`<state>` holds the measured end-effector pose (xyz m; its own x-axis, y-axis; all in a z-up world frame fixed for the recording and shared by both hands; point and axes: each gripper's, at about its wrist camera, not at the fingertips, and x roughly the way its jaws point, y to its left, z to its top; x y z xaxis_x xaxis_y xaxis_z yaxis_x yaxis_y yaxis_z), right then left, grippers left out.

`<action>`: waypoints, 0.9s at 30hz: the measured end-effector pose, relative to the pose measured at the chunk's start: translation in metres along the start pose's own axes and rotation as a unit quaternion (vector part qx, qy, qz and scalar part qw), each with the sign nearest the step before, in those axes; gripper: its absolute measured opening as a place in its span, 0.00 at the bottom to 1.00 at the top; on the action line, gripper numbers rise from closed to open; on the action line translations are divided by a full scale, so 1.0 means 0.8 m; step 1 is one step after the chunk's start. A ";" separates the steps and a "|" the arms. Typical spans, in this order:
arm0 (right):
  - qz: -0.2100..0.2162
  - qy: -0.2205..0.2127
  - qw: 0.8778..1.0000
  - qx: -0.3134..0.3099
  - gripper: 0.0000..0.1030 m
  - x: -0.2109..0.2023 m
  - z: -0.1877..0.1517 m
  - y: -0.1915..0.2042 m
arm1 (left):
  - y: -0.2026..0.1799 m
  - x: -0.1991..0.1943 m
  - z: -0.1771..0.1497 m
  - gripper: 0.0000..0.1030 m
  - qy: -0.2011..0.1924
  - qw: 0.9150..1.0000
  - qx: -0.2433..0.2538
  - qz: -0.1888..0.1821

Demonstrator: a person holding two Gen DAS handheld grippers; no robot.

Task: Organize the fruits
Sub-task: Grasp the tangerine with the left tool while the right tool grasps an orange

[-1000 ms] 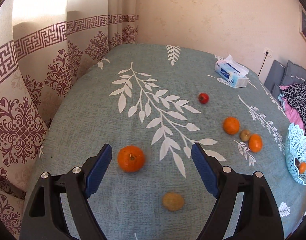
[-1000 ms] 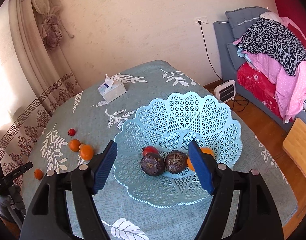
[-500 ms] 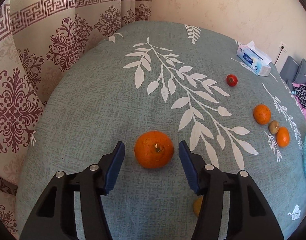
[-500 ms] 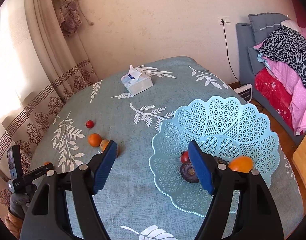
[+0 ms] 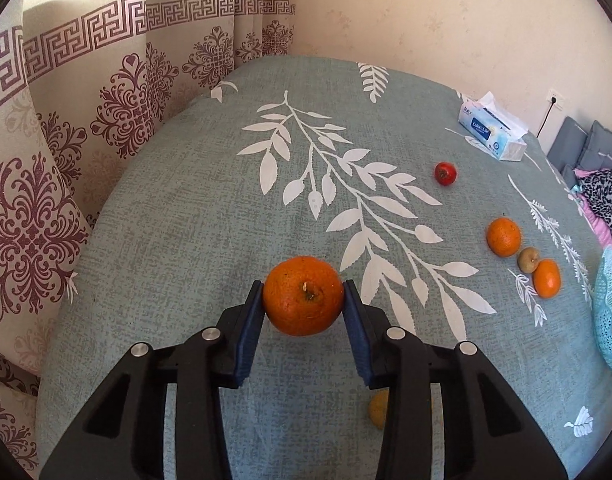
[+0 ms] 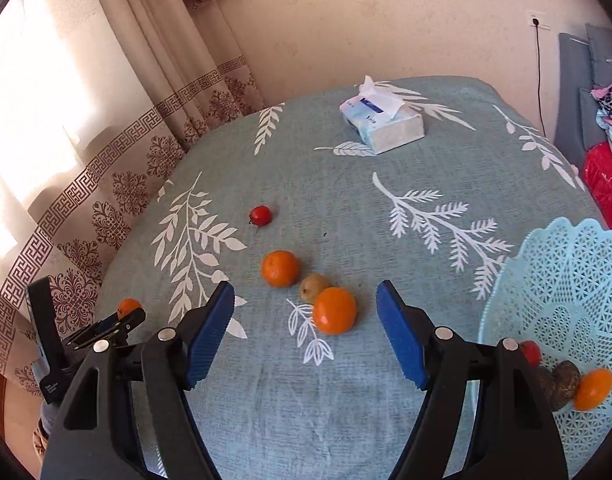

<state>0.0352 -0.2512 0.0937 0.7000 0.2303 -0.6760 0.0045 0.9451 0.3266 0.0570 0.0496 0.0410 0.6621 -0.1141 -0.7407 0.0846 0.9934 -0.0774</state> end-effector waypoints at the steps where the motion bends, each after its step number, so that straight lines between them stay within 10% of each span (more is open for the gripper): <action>1: 0.001 0.009 1.000 -0.004 0.73 0.012 0.005 0.006 | -0.001 -0.004 0.001 0.38 -0.004 1.000 0.000 -0.002; 15: -0.029 0.087 0.994 -0.051 0.70 0.151 0.038 0.042 | -0.004 -0.041 0.011 0.38 -0.033 0.999 0.000 -0.026; 27: -0.054 0.124 0.987 -0.081 0.38 0.195 0.027 0.045 | -0.008 -0.040 0.009 0.38 -0.029 0.999 0.003 -0.029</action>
<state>0.1602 -0.1860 0.0142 0.5046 0.1569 -0.8490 -0.0597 0.9873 0.1470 0.0406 0.0465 0.0703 0.6982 -0.1717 -0.6950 0.1288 0.9851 -0.1141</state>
